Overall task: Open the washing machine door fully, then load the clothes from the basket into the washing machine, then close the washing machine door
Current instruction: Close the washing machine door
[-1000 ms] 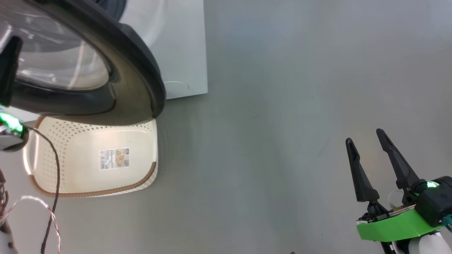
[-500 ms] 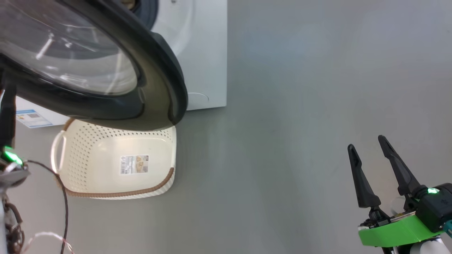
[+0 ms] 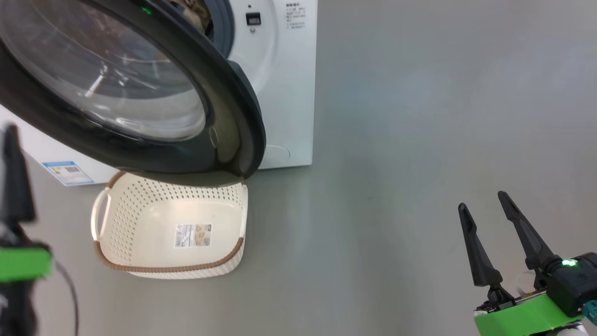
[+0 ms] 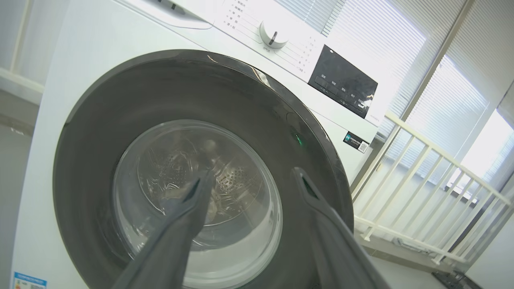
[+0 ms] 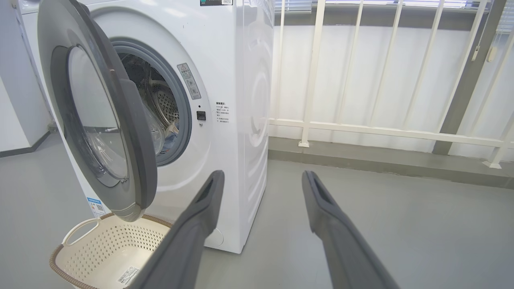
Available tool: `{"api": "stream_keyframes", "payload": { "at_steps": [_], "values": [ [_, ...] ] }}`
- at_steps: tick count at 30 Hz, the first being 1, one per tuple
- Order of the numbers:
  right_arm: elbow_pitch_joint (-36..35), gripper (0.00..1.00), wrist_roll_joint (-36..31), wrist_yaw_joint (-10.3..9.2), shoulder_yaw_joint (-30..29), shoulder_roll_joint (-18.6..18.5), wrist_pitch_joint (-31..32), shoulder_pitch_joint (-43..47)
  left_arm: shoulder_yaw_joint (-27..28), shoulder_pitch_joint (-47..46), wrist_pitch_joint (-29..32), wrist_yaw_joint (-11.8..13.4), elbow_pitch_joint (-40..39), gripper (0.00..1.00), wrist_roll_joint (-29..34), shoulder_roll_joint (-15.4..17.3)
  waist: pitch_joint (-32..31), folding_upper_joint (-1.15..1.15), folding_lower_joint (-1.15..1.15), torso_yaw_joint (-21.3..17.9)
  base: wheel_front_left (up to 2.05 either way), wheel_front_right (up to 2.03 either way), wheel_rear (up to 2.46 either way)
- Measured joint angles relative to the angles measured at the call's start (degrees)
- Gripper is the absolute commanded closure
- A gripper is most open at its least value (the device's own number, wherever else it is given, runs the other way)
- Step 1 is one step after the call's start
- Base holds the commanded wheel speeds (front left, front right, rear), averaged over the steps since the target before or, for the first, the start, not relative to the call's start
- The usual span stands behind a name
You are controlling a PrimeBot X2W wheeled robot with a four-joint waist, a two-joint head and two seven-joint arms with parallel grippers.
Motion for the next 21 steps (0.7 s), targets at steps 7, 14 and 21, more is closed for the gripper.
{"api": "stream_keyframes", "payload": {
  "at_steps": [7, 14, 21],
  "values": [
    [0.1, 0.0, -1.2, 0.0, 0.3, -0.2, 0.0, 2.7, -6.1, 11.9, -7.5, 6.5, -2.6, 0.0, 21.1, 0.2, -2.6, 0.0, 0.0, 0.6, 0.0, 0.0, 0.0],
    [0.9, 0.0, -1.4, 0.0, 0.6, -0.5, 0.0, 5.5, -10.5, 20.1, -9.2, 11.1, -2.1, 0.0, 29.7, -1.1, -4.9, 0.0, 0.0, 1.5, 0.0, 0.0, 0.0],
    [1.5, 0.0, -1.8, 0.0, 0.6, -0.3, 0.0, 8.4, -12.0, 24.5, -10.9, 12.6, -0.1, 0.0, 32.1, -1.6, -7.2, 0.0, 0.0, 2.0, 0.0, 0.0, 0.0]
  ]
}}
